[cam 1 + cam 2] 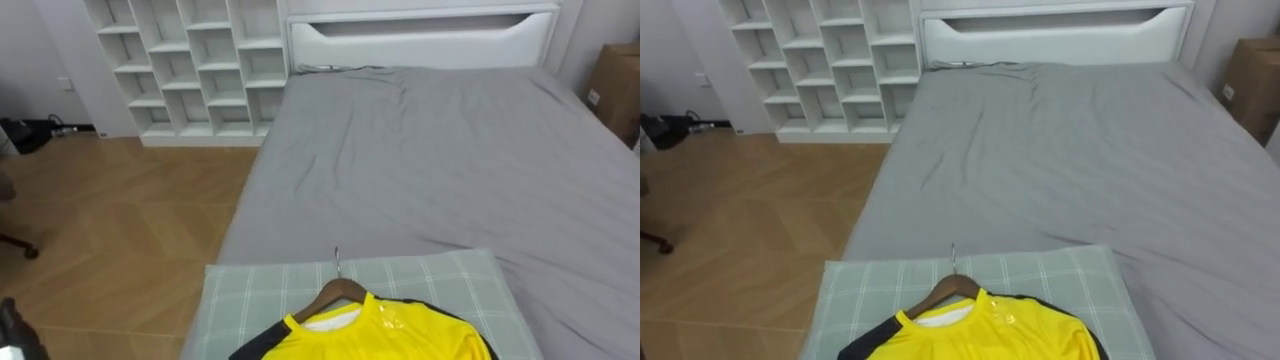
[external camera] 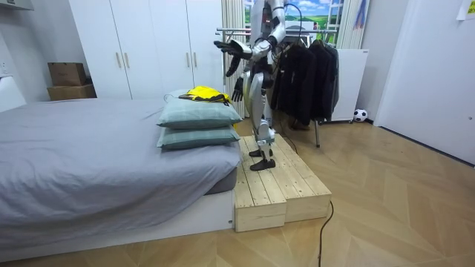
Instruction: Hang clothes
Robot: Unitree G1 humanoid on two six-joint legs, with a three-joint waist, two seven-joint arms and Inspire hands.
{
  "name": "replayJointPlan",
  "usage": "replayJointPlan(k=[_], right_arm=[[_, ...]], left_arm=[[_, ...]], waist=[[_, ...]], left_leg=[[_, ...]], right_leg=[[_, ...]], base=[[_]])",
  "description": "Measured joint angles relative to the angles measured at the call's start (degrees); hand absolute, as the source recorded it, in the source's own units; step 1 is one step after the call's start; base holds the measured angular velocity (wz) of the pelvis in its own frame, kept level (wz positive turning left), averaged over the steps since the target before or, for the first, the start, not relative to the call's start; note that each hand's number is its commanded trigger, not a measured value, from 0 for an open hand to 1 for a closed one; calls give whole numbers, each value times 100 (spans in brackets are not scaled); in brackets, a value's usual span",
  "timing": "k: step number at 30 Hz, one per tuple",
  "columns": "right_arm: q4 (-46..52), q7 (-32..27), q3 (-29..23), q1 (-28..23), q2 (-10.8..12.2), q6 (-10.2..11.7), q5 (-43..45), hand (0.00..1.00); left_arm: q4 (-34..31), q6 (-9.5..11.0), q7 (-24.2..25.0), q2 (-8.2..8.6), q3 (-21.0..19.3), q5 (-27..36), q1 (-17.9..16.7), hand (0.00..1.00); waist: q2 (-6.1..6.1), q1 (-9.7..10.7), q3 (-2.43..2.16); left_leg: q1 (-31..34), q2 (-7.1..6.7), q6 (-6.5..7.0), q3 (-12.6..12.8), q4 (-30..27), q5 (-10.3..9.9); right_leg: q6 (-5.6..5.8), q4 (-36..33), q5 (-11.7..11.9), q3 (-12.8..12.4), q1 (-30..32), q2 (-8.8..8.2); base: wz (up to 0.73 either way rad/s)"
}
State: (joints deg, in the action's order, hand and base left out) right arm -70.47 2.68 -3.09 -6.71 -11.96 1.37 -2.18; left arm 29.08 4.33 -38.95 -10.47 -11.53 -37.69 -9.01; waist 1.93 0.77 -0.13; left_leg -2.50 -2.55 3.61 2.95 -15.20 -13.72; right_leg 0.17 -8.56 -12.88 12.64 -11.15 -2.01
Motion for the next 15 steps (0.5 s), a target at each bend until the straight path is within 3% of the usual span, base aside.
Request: replayJointPlan(k=[5, 15], right_arm=[[-4, -5, 7, -1, 37, 55, -2, 0], [-52, 155, 16, -5, 39, 151, 55, 0]], left_arm=[[-97, 1, 0, -2, 275, -254, 38, 0], [-77, 23, 109, -2, 878, -577, 36, 0]], waist=[[8, 53, -13], [3, 222, 19]], left_leg=[[-53, 21, -2, 112, 43, 13], [-169, 37, -8, 201, 156, 15]], right_leg=[[-3, 1, 2, -147, 28, 8], [-4, -5, 2, -307, 14, 16]], base=[[-13], [-4]])
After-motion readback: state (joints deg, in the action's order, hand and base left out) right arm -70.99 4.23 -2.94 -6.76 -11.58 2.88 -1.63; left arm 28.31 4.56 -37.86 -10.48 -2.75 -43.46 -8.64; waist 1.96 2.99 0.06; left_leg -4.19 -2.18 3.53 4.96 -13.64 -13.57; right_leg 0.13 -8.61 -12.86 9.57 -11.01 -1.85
